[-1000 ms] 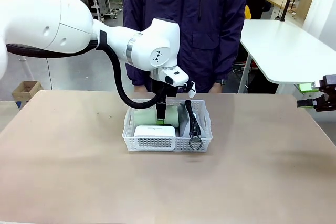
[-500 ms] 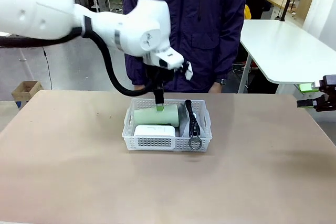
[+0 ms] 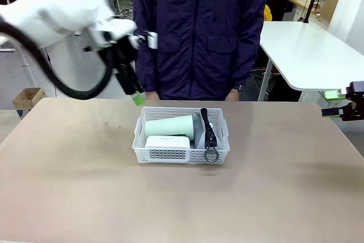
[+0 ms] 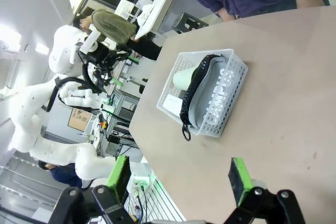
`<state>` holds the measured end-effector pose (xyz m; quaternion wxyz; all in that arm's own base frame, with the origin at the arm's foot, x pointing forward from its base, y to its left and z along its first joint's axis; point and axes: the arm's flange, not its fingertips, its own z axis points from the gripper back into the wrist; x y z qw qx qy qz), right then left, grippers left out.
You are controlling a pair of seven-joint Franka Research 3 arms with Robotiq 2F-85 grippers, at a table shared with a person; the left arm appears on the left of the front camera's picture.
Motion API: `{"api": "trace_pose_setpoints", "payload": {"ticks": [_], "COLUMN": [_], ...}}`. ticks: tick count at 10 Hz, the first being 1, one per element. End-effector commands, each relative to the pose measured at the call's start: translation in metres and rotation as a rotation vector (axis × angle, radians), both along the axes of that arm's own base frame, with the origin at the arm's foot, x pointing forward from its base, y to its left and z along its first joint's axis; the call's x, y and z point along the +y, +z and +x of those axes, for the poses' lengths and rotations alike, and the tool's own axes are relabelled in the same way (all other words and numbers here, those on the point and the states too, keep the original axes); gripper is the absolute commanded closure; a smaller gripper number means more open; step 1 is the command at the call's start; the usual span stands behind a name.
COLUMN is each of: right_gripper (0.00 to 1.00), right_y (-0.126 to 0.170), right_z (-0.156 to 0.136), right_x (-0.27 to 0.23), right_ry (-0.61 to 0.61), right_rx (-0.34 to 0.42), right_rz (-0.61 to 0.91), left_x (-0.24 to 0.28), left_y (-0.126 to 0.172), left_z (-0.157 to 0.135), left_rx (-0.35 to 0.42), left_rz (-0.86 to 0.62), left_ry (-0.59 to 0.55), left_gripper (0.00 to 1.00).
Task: Efficiently arrange items inside the basket to fit them all.
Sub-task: Pick up the Reusable plastic cup and place it inside the Organizing basket.
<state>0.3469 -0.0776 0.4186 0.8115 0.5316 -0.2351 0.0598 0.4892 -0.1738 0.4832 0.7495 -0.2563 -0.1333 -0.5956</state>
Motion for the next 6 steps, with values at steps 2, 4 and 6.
{"api": "trace_pose_setpoints", "payload": {"ticks": [2,4,6], "right_gripper": [0.0,0.0,0.0], "right_y": [0.001,0.001,0.001], "right_z": [-0.002,-0.002,-0.002], "right_x": [-0.001,-0.001,-0.001], "right_ry": [0.009,0.009,0.009], "right_rx": [-0.005,-0.005,-0.005], "right_rz": [-0.005,-0.005,-0.005], "left_x": [0.157,0.232,0.266], "left_y": [-0.034,-0.07,-0.106], "left_z": [-0.043,-0.071,-0.101], "left_rx": [0.115,0.267,0.254], "left_rz": [-0.456,-0.622,-0.79], "left_ry": [0.179,0.38,0.38], "left_gripper": [0.0,0.0,0.0]}}
